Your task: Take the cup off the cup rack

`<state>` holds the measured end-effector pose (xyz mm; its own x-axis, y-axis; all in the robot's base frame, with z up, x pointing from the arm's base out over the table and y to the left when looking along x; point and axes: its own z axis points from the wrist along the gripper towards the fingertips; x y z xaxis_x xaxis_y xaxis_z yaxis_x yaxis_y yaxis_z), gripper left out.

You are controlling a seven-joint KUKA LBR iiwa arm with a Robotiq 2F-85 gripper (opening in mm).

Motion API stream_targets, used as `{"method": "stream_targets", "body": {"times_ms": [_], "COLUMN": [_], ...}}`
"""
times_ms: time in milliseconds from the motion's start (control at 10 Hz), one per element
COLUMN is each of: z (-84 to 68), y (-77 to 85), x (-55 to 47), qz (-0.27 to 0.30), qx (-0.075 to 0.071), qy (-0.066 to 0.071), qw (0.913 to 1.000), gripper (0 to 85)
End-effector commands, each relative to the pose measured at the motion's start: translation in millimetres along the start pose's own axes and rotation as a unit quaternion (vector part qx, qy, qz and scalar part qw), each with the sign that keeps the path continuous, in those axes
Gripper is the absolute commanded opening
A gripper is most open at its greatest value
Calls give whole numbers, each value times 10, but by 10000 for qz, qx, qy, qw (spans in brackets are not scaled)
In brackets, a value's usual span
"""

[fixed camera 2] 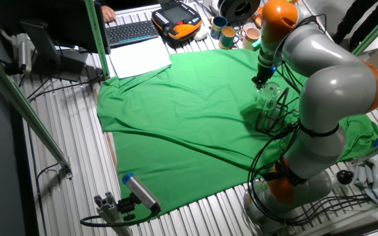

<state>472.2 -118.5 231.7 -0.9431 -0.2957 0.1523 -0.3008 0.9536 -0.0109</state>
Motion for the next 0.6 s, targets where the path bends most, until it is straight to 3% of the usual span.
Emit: {"method": "stream_targets", "body": {"times_ms": [0, 100, 300, 500], "z": [2, 2, -298, -376], "y": [-1, -1, 281, 530], "x": [0, 0, -40, -71], "qz": [27, 86, 406, 922], "qx": [-35, -131, -195, -239], "qy": [43, 151, 208, 2], "qw": [10000, 9998, 9988, 9955], "gripper": [0, 0, 0, 0]}}
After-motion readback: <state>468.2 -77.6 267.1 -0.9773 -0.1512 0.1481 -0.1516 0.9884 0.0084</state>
